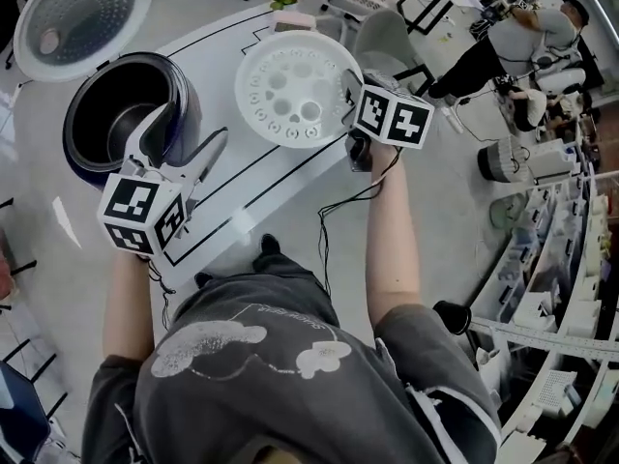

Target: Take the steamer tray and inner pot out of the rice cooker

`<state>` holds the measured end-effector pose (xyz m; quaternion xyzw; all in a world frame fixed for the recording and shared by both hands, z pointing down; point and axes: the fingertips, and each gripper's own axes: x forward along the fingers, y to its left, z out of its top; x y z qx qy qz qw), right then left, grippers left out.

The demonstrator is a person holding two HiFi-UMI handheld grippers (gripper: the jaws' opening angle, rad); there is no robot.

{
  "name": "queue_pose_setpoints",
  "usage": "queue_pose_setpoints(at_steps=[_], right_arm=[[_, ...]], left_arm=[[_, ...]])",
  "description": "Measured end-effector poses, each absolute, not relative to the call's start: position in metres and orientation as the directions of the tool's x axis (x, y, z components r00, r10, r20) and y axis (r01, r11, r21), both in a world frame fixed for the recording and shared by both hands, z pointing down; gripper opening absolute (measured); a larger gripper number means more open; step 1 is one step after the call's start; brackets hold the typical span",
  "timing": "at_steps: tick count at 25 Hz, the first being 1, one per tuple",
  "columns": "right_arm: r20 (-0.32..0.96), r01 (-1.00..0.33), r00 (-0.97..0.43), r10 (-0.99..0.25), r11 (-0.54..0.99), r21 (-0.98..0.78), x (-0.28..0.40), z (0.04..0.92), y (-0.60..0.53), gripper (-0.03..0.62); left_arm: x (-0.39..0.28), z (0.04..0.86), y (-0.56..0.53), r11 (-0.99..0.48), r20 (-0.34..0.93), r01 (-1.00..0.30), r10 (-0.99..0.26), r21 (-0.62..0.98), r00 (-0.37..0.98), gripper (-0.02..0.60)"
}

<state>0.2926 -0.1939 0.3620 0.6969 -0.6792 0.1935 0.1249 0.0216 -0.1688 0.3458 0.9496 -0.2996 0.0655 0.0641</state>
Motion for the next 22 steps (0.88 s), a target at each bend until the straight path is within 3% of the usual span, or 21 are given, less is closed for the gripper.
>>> queue_pose_setpoints(at_steps=[10, 22], right_arm=[[0.525, -0.988, -0.059, -0.849, -0.025, -0.15, 0.359, 0.45, -0.223, 0.046], [0.59, -0.984, -0.142, -0.795, 0.046, -0.174, 0.371, 0.542, -0.243, 0.048]], left_arm=[[0.105, 0.407, -0.19, -0.787, 0.273, -0.604, -0.559, 0.123, 0.783, 0.393], [0.13, 0.485, -0.202, -0.677, 0.372, -0.713, -0.624, 0.181, 0.687, 0.393]])
